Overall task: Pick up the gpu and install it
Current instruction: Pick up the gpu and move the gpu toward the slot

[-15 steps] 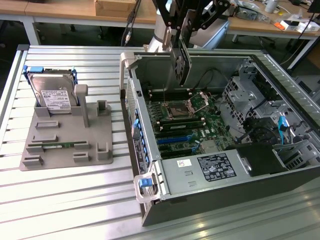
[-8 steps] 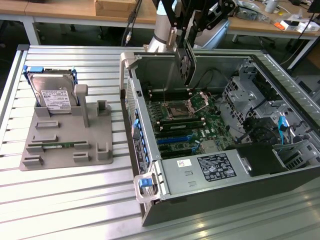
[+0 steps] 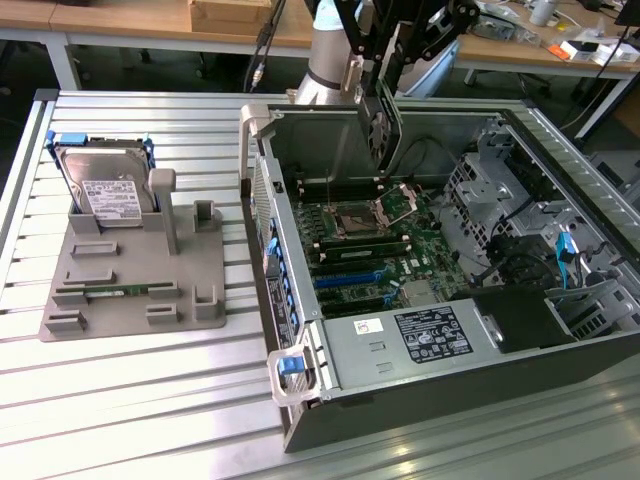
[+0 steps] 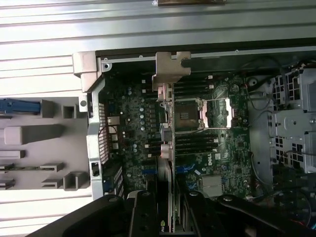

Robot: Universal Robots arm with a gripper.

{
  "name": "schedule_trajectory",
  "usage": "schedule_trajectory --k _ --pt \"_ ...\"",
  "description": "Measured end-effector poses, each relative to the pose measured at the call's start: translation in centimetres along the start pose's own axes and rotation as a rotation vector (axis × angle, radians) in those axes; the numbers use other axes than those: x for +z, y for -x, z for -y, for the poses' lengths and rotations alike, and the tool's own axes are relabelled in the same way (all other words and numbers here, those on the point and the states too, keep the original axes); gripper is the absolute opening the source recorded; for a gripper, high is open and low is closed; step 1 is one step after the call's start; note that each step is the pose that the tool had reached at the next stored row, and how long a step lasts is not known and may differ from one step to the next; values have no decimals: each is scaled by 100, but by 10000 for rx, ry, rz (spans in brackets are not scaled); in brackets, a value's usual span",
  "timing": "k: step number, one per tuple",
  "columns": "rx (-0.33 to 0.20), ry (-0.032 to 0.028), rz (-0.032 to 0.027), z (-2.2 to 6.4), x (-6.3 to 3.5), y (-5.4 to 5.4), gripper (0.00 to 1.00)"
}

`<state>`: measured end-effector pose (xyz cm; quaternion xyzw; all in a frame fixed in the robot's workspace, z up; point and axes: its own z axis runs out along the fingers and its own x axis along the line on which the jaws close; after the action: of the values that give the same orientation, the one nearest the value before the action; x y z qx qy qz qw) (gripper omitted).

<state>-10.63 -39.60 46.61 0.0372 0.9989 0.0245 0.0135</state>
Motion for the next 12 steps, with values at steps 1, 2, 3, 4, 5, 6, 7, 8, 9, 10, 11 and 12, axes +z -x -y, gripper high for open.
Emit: schedule_trajectory --k 1,2,3,4,5,6,7,8,9,10,11,12 --pt "0 0 0 -1 0 8 26" --pt "0 0 0 -1 1 19 26" --pt "0 0 0 -3 2 37 26" --pt "0 1 0 -4 3 55 26" --pt "0 -1 0 -5 3 66 26" --pt "0 1 0 -5 4 75 26" --pt "0 0 0 -6 4 85 26" --pt "0 0 0 -7 4 92 26" --pt "0 0 0 -8 5 111 26" --pt "0 0 0 -9 6 126 26" --pt "0 0 0 -10 7 139 26" --pt "0 0 0 -11 8 153 26"
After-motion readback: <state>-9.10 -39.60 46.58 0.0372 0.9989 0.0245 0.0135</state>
